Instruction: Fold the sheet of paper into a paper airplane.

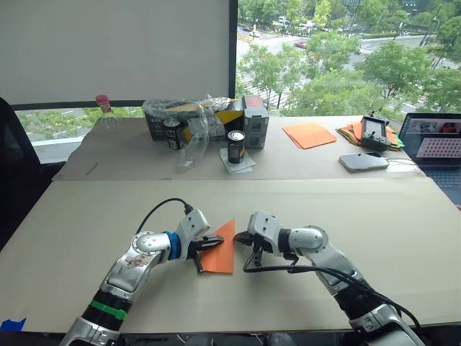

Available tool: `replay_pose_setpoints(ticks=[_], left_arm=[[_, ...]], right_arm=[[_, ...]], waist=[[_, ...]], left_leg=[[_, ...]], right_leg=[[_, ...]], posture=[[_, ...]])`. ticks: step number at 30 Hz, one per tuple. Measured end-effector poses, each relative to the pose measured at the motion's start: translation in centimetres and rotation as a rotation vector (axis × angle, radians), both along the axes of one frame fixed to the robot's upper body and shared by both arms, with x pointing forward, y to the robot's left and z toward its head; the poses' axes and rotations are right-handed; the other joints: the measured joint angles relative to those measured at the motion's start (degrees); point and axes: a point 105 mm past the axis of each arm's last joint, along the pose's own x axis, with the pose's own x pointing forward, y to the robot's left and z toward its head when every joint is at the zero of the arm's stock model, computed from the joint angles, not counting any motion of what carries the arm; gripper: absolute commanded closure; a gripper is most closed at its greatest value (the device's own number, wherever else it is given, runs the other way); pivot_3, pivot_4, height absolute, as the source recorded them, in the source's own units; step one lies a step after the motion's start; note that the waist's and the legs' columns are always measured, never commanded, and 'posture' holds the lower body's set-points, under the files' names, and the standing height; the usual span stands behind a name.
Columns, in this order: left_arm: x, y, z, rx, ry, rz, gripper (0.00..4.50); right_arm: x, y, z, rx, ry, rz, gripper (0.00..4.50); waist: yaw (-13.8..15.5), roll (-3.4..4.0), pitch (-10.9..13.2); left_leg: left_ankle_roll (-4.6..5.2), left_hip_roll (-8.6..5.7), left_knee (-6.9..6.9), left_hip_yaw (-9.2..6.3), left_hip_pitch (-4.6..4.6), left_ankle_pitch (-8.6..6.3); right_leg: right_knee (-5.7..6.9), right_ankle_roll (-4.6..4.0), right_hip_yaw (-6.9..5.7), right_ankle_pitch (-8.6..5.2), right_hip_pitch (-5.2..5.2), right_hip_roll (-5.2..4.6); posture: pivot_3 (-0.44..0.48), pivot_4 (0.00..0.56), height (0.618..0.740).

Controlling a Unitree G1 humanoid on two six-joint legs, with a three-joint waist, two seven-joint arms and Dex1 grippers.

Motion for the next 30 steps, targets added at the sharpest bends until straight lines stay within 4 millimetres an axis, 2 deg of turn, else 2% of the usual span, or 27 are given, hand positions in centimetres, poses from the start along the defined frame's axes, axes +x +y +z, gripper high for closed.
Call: replay_pose_setpoints(ticks=[9, 17, 21, 24, 30], left_arm=[[-0.2, 0.1, 0.0, 0.001, 0.0, 0.001, 4.47], [-0.1, 0.0, -0.1, -0.014, -0.026, 0.006, 4.47], [0.0, 0.0, 0.0, -0.017, -0.038, 0.009, 4.47], [0.1, 0.0, 0.0, -0.016, -0.042, 0.014, 4.47], [0.1, 0.1, -0.2, -0.021, -0.042, 0.027, 4.47]], right_arm=[[-0.2, 0.2, 0.5, -0.068, -0.064, 0.044, 4.5], [2.5, -0.4, 2.4, -0.065, -0.111, -0.001, 4.5], [2.5, 0.8, 1.1, -0.031, -0.069, 0.017, 4.5], [2.4, 1.5, 0.9, -0.008, -0.067, 0.031, 4.5], [1.4, 1.6, 0.5, -0.003, -0.057, 0.069, 4.5]], waist=[[0.0, -0.01, 0.0], [0.1, -0.01, 0.0], [0.0, -0.01, 0.0], [0.0, 0.0, 0.0], [0.0, 0.0, 0.0]], left_leg=[[0.01, 0.02, 0.0, 0.0, 0.0, -0.01], [0.01, 0.01, -0.01, 0.01, -0.02, -0.01], [0.01, 0.0, 0.0, 0.02, -0.04, -0.01], [0.01, 0.0, 0.0, 0.02, -0.04, -0.01], [0.01, 0.0, 0.0, 0.02, -0.04, -0.01]], right_leg=[[-0.02, 0.0, 0.0, 0.0, 0.01, 0.01], [-0.03, 0.0, 0.0, 0.0, -0.02, 0.0], [-0.02, -0.01, 0.02, 0.01, -0.07, 0.0], [-0.01, -0.01, 0.02, 0.01, -0.09, 0.01], [0.0, -0.01, 0.02, 0.01, -0.1, 0.0]], posture=[[0.0, 0.15, 0.67], [0.0, 0.15, 0.67], [0.0, 0.15, 0.67], [0.0, 0.15, 0.67], [0.0, 0.15, 0.67]])
